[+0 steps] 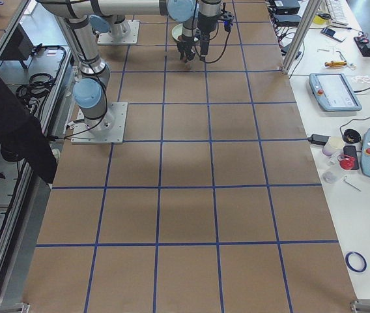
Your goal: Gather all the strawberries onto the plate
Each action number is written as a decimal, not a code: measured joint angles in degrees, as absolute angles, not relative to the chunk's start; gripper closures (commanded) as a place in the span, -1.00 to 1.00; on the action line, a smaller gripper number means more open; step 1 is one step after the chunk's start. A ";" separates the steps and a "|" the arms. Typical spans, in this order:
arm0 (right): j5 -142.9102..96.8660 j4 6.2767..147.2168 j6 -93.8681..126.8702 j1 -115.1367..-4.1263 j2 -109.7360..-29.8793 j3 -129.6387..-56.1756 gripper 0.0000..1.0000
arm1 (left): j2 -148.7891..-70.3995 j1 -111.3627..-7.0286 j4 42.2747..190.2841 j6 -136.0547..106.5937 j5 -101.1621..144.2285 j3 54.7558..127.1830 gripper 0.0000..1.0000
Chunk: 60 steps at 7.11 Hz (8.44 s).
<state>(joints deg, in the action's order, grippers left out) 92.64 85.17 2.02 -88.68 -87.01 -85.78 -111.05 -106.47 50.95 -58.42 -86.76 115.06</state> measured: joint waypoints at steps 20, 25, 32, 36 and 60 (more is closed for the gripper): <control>92.55 85.25 2.04 -88.68 -86.83 -85.78 -1.00 | -106.16 -100.48 61.03 -52.06 -91.17 108.42 -0.93; 92.55 85.25 2.11 -88.68 -86.89 -85.97 -1.00 | -112.04 -111.28 52.82 -54.39 -87.31 108.01 -0.90; 92.55 85.25 2.03 -88.68 -86.93 -86.31 -1.00 | -115.88 -113.71 50.83 -57.70 -87.30 107.66 -0.24; 92.55 85.26 2.02 -88.68 -86.92 -86.31 -1.00 | -116.01 -113.73 50.71 -56.71 -87.69 106.82 0.16; 92.64 86.18 2.02 -88.68 -86.81 -86.46 -1.00 | -96.53 -83.16 80.84 -12.78 -94.39 94.63 -1.00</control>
<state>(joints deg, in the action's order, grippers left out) 92.64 86.18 2.02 -88.68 -86.81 -86.46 -96.53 -83.16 80.84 -12.78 -94.39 94.63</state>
